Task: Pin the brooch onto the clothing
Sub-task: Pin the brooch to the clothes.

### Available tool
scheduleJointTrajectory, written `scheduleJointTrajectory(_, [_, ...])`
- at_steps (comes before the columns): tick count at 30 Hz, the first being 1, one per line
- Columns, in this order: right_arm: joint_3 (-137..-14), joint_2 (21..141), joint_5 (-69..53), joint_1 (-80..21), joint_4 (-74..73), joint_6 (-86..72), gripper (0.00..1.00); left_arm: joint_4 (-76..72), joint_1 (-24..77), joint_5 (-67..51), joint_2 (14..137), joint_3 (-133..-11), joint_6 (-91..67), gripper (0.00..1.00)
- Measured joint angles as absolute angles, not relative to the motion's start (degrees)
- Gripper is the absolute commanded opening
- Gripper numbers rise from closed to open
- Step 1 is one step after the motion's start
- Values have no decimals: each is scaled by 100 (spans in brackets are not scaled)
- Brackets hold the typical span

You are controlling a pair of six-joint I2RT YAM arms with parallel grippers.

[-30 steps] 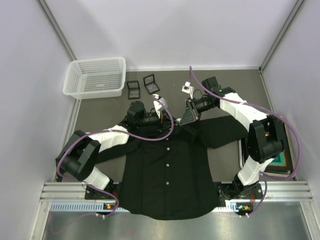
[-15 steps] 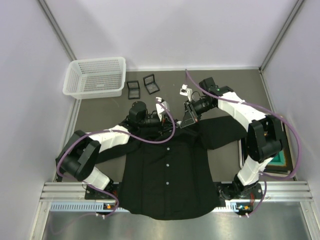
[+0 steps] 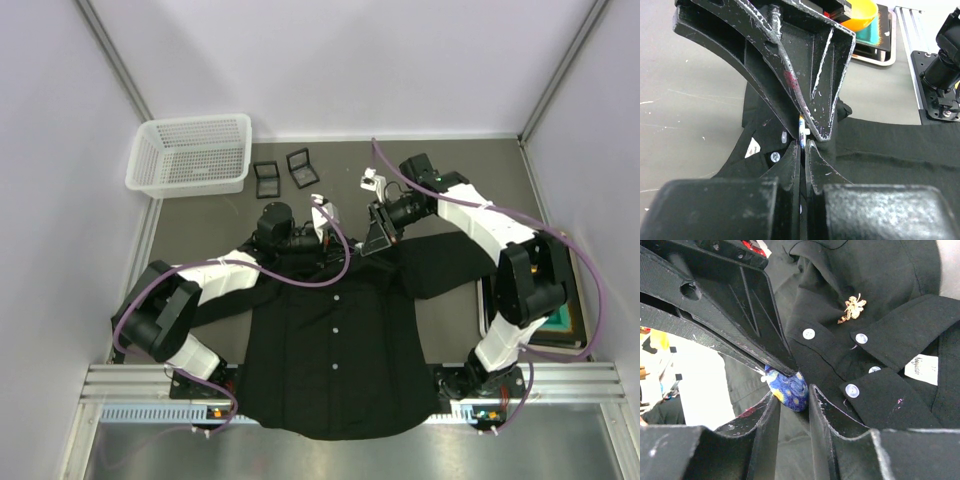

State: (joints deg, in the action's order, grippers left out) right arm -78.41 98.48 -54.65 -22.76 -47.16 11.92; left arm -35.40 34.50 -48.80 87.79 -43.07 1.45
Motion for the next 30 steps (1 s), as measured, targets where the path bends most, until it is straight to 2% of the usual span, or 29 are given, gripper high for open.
scheduleJointTrajectory(15, [-7352,9325,-5365,-2276,-4154,1118,20,-3769,3457,-5068,8779,-4307,-60,0])
scheduleJointTrajectory(22, [-7358,9365,-5266,-2237,-4112,403,8,-3769,3457,-4956,8779,-4307,-141,0])
scheduleJointTrajectory(30, [-7356,9384,-5210,-2161,-3953,-362,3,-3787,3457,-4764,8759,-4307,-139,0])
